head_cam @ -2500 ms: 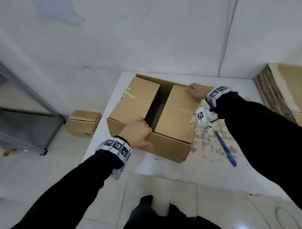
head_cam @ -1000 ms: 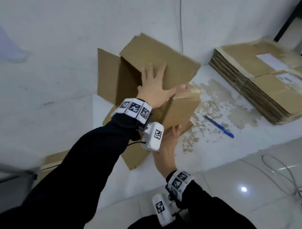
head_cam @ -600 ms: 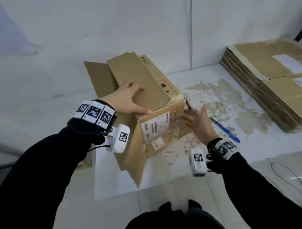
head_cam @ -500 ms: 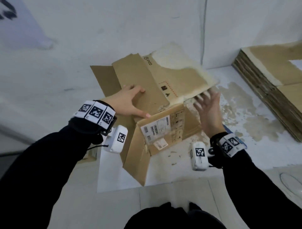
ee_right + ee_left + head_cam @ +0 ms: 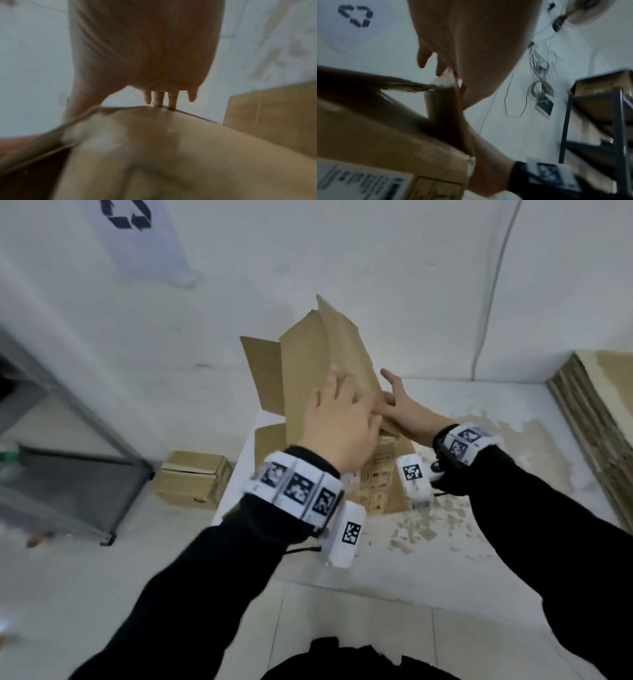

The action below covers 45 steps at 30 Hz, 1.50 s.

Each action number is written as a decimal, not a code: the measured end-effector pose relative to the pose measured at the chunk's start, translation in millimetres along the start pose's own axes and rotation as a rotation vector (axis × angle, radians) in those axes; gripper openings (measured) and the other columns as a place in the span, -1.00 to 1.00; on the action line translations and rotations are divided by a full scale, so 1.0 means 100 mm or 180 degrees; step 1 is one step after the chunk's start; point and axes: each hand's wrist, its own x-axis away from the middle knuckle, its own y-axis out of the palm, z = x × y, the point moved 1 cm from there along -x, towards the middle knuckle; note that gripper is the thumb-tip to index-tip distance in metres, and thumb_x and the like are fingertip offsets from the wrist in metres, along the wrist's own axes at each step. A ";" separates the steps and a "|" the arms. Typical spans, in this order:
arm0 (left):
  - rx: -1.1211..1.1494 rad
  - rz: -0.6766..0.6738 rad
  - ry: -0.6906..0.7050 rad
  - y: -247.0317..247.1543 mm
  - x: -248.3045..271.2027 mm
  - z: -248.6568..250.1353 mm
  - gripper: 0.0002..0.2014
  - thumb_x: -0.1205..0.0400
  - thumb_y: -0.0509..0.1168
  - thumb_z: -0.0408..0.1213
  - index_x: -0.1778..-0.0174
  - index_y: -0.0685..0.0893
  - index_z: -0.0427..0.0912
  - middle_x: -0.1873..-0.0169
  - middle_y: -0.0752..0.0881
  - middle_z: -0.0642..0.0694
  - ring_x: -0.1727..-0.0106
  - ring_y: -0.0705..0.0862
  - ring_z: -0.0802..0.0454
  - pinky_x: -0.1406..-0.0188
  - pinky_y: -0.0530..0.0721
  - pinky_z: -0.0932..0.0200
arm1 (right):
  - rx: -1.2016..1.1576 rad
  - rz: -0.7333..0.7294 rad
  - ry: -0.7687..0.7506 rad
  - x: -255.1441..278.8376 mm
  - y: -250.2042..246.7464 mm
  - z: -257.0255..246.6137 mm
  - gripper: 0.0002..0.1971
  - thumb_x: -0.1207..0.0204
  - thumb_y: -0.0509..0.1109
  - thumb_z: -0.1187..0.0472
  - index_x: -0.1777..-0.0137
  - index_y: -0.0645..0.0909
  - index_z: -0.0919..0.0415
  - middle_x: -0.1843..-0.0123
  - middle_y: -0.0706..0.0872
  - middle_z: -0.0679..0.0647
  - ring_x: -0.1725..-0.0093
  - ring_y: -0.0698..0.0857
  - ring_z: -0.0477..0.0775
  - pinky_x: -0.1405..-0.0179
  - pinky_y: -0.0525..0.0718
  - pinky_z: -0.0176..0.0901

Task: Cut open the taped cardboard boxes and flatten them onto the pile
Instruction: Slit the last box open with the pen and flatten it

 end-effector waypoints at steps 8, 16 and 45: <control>-0.0703 0.0539 -0.0974 0.25 0.15 0.10 -0.18 -0.58 -0.03 0.35 -0.52 0.32 -0.27 -0.58 0.27 -0.33 -0.63 0.05 -0.42 -0.52 -0.05 -0.45 | 0.1134 0.0356 -0.0962 1.09 -0.37 0.44 -0.92 -0.59 0.36 0.20 0.12 0.65 0.07 0.18 0.71 0.03 0.15 0.66 -0.10 0.14 0.55 -0.37; -0.0421 0.0859 -0.0552 0.54 0.47 0.08 -0.27 -0.30 0.27 0.20 -0.29 0.54 -0.21 -0.57 0.29 -0.35 -0.61 0.02 -0.50 -0.34 0.35 -0.39 | 0.1012 0.0123 -0.0261 0.85 -0.37 0.50 -0.53 -0.56 0.34 -0.03 -0.40 0.39 0.11 0.10 0.70 0.18 0.15 0.77 0.11 0.10 0.78 0.16; 0.0092 -0.0666 0.0394 1.54 -0.97 -0.43 -0.23 -0.56 0.11 0.35 -0.60 0.27 -0.07 -0.69 -0.11 -0.14 -0.65 -0.36 -0.18 -0.62 -0.08 -0.29 | -0.0275 0.1740 0.0977 0.80 0.47 1.47 -0.72 -0.63 0.21 0.30 -0.31 0.46 0.09 -0.10 0.67 -0.03 -0.01 0.66 -0.11 0.01 0.65 -0.06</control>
